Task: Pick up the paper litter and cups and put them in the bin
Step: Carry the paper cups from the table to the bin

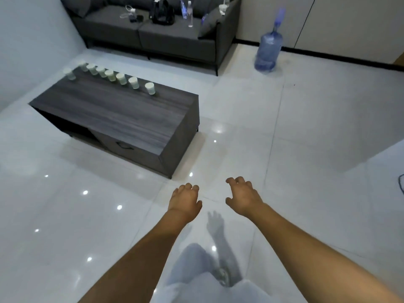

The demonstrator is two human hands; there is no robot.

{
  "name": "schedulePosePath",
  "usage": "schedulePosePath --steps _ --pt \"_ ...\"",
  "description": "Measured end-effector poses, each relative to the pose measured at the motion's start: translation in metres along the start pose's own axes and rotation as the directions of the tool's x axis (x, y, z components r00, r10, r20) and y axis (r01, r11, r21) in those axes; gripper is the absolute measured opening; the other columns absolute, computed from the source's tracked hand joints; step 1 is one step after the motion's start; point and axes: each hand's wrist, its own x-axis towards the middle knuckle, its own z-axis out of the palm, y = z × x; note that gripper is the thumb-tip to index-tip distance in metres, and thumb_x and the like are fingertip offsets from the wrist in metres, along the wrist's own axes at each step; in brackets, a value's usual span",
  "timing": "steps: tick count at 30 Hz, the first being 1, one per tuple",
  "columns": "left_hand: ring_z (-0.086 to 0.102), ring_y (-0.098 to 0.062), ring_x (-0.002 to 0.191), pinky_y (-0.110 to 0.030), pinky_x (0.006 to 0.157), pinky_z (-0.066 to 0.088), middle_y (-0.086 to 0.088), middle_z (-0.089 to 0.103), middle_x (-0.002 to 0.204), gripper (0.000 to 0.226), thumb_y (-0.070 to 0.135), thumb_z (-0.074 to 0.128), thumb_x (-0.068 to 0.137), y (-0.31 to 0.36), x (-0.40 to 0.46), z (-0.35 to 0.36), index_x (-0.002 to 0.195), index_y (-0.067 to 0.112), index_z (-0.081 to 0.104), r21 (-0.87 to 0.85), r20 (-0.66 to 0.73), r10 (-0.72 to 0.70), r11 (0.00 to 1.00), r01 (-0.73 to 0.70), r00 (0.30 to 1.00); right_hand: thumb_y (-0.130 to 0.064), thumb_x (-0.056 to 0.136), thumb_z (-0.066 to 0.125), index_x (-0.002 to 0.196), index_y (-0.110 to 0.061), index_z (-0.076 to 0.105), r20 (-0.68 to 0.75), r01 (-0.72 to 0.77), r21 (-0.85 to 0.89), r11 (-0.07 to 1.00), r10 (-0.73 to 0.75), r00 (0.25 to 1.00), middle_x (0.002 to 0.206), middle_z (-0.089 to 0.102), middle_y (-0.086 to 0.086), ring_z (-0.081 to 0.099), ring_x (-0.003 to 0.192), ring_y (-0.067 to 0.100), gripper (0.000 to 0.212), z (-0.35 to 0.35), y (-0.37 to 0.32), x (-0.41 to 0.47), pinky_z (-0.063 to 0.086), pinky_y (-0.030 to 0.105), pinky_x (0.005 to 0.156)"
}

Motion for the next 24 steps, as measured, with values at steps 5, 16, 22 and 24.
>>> schedulePosePath --steps 5,16,22,24 --pt "0.046 -0.024 0.122 -0.035 0.105 0.037 -0.005 0.050 0.133 0.045 0.034 0.047 0.095 -0.017 0.112 -0.032 0.134 0.014 0.045 -0.025 0.005 -0.033 0.999 0.033 0.999 -0.025 0.091 0.054 0.145 -0.021 0.030 0.033 0.031 -0.002 1.000 -0.031 0.999 0.141 0.035 0.008 0.039 0.124 0.031 0.060 -0.048 -0.010 0.117 0.042 0.040 0.096" --pt "0.047 -0.027 0.118 -0.038 0.104 0.037 -0.008 0.051 0.127 0.039 0.033 0.045 0.095 -0.046 0.357 -0.158 0.128 0.013 0.046 0.012 0.037 -0.002 1.000 0.001 0.999 -0.026 0.090 0.053 0.143 -0.018 0.032 -0.029 0.048 0.047 0.998 -0.047 0.998 0.138 0.038 0.010 0.041 0.119 0.033 0.057 -0.193 -0.027 0.349 0.045 0.041 0.091" --pt "0.045 -0.028 0.121 -0.038 0.103 0.036 -0.011 0.049 0.129 0.042 0.029 0.047 0.092 -0.032 0.492 -0.208 0.130 0.011 0.045 0.001 0.049 -0.007 1.000 0.007 0.999 -0.025 0.090 0.054 0.143 -0.019 0.032 0.003 0.028 0.024 0.999 -0.028 1.000 0.138 0.037 0.009 0.040 0.120 0.033 0.058 -0.258 0.007 0.467 0.044 0.040 0.090" --pt "0.046 -0.028 0.121 -0.038 0.103 0.036 -0.010 0.050 0.128 0.040 0.028 0.047 0.091 -0.026 0.539 -0.224 0.128 0.012 0.047 -0.037 0.030 -0.032 0.999 0.033 0.999 -0.025 0.090 0.054 0.143 -0.018 0.031 0.009 0.035 0.005 0.999 -0.035 0.999 0.138 0.037 0.009 0.040 0.120 0.032 0.058 -0.283 0.021 0.512 0.044 0.040 0.090"
